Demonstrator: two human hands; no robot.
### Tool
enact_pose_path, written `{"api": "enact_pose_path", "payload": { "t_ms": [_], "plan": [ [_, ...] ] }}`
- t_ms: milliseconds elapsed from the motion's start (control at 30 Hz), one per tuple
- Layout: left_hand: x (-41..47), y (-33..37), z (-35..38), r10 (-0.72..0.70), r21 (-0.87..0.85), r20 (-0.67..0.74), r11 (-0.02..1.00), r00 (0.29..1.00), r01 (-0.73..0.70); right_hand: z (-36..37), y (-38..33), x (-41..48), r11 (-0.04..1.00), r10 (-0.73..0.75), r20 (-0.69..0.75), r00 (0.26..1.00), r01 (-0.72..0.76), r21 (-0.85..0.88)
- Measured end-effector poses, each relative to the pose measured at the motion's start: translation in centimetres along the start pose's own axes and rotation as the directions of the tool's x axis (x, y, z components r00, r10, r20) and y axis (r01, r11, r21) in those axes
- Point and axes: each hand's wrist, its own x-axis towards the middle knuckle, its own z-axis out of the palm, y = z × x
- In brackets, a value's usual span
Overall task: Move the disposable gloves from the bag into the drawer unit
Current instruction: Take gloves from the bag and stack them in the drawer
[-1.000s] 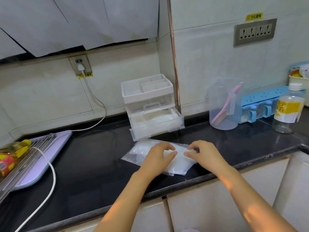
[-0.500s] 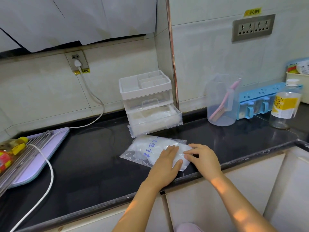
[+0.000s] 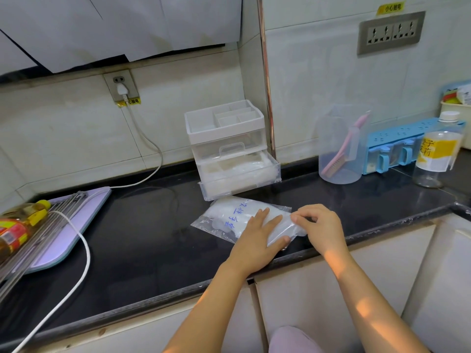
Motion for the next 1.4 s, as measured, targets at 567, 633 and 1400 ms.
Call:
{"api": "enact_pose_path", "payload": {
  "t_ms": [567,633,1400],
  "plan": [
    [0.1,-0.3,0.2,0.016,0.057,0.008,0.998,1.0,-0.016,-4.6,0.4,-0.5,0.625,0.485,-0.109,0.868,-0.257,0.737],
    [0.1,-0.3,0.2,0.013,0.074,0.01,0.997,1.0,-0.013,-4.7,0.0,-0.6,0.631,0.515,-0.043,0.856,-0.345,0.695],
    [0.0,0.2,-0.4,0.013,-0.087,-0.007,0.996,1.0,-0.013,-7.1,0.2,-0.7,0.977,0.199,-0.185,0.962,-0.209,-0.034]
  ]
}}
